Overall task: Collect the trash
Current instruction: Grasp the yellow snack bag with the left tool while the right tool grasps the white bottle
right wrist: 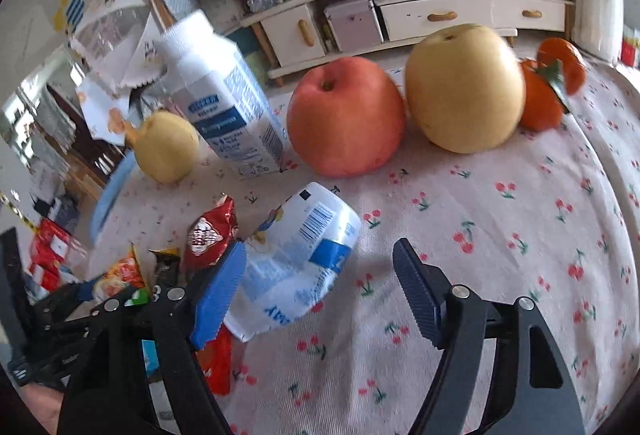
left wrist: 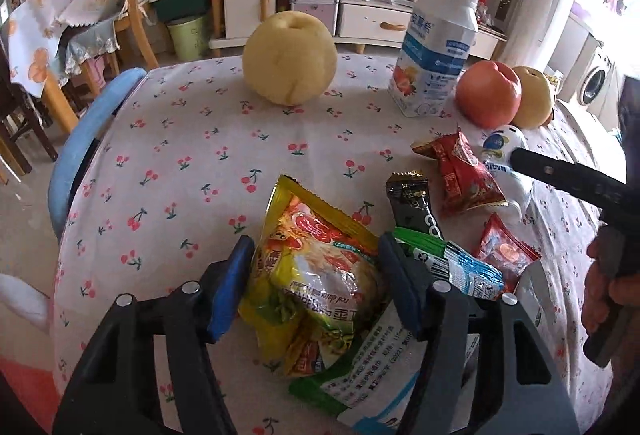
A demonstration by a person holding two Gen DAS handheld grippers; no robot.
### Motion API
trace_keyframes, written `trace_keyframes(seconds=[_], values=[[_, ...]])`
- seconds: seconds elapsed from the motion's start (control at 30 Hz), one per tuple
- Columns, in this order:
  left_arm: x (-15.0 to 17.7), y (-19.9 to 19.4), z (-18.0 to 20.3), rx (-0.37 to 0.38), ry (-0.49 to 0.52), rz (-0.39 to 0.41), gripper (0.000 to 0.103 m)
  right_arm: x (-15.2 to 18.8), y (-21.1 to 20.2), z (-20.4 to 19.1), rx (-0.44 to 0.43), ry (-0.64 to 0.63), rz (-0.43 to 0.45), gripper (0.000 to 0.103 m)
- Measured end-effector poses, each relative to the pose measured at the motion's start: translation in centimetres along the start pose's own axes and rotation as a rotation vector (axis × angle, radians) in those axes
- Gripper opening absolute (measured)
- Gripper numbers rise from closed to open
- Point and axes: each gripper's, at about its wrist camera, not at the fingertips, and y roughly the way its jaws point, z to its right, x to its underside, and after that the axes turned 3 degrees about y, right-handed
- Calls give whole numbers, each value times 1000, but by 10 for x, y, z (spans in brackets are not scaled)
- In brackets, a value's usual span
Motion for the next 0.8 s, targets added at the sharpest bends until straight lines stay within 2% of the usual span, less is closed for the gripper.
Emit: trace_keyframes(seconds=[0.17, 0.27, 0.37, 0.43, 0.5, 0.6, 0.8], values=[[1, 0, 7, 27, 11, -6, 55, -2, 10, -16, 23, -86, -6, 76], [4, -3, 17, 34, 47, -7, 51, -1, 18, -32, 55, -186, -15, 74], [9, -9, 28, 24, 84, -3, 47, 1, 19, -42, 26, -251, -18, 63], [15, -14, 32, 34, 91, -4, 46, 2, 19, -46, -17, -279, -33, 41], [21, -18, 34, 51, 96, -5, 45, 6, 19, -49, -37, -304, -54, 34], [32, -25, 43, 76, 101, -2, 44, 14, 20, -57, -45, -362, -80, 27], [56, -40, 58, 121, 69, 15, 41, 29, 9, -63, -89, -389, -94, 26]])
